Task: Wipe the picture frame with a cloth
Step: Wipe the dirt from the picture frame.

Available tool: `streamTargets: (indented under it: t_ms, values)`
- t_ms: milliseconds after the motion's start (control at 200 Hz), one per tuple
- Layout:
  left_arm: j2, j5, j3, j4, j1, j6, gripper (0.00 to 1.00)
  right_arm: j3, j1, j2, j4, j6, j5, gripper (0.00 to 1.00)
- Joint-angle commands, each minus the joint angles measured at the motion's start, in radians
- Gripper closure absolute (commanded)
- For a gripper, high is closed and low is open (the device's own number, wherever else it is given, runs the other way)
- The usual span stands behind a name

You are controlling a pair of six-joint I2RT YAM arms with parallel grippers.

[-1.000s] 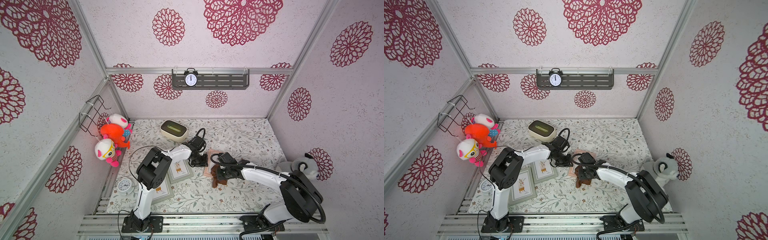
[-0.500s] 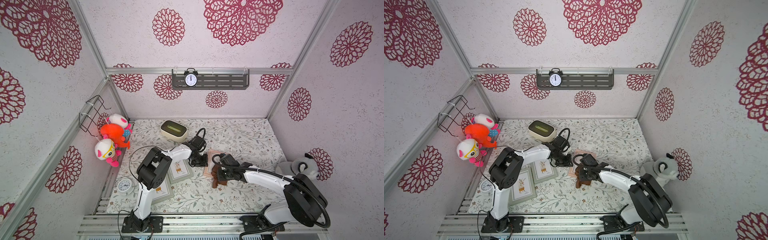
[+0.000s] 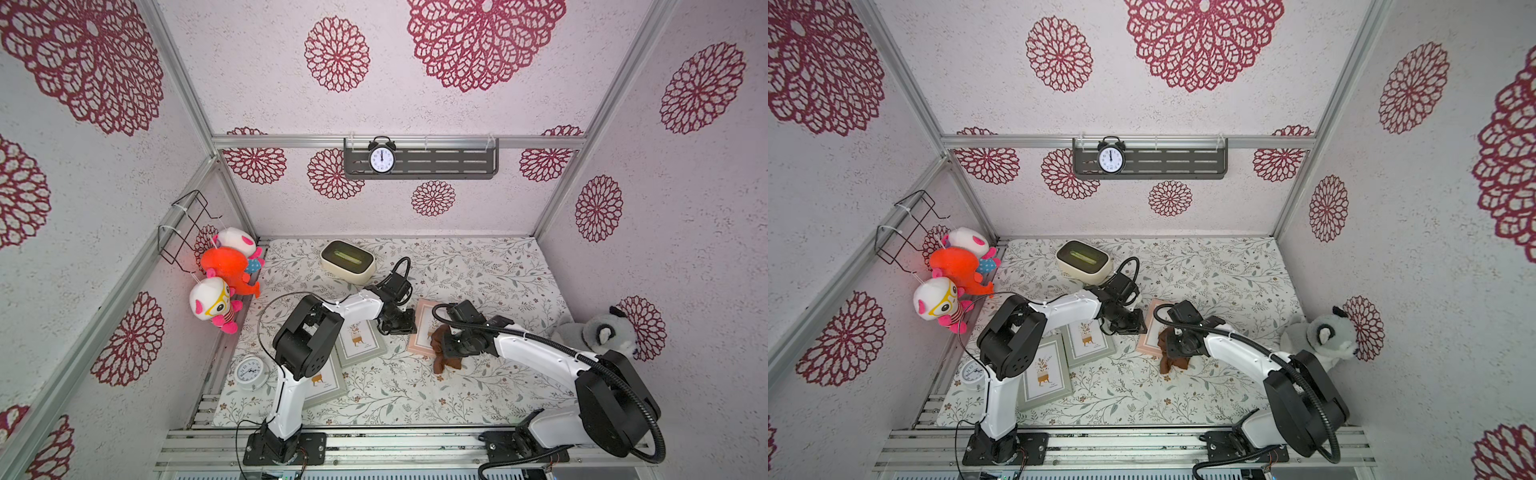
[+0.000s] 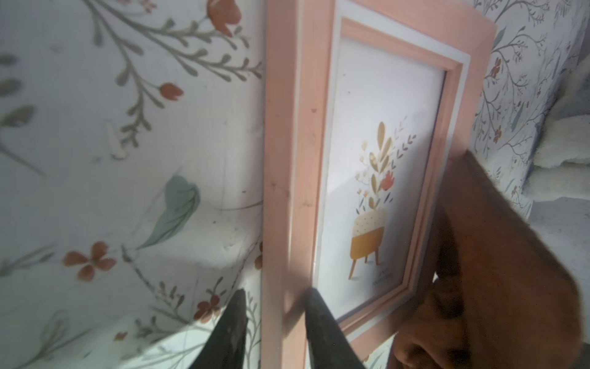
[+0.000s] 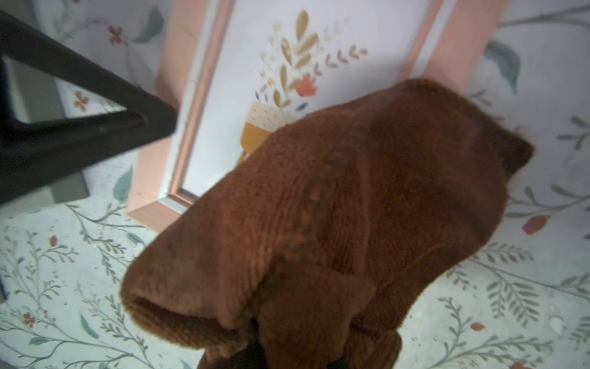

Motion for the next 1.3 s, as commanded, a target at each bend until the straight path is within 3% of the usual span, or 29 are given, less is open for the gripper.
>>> streamTargets:
  t_ms: [0, 280, 756, 1101, 1291]
  values:
    - [-0.077, -0.036, -0.025, 0.013, -0.003, -0.011, 0.63, 0.086, -0.008, 0.018, -0.024, -0.047, -0.021, 1.0]
    - [-0.181, 0.029, -0.091, 0.064, -0.002, -0.024, 0.61, 0.145, -0.003, 0.131, 0.065, -0.064, -0.044, 1.0]
    - [-0.15, 0.02, -0.16, 0.032, -0.023, -0.031, 0.72, 0.211, 0.002, 0.253, 0.198, -0.061, -0.033, 1.0]
    - [-0.113, 0.027, -0.112, 0.038, -0.036, -0.033, 0.66, 0.217, 0.002, 0.332, 0.196, -0.079, -0.02, 1.0]
    - [-0.021, 0.001, -0.056, -0.046, -0.05, -0.007, 0.7, 0.229, -0.013, 0.359, 0.204, -0.092, -0.012, 1.0]
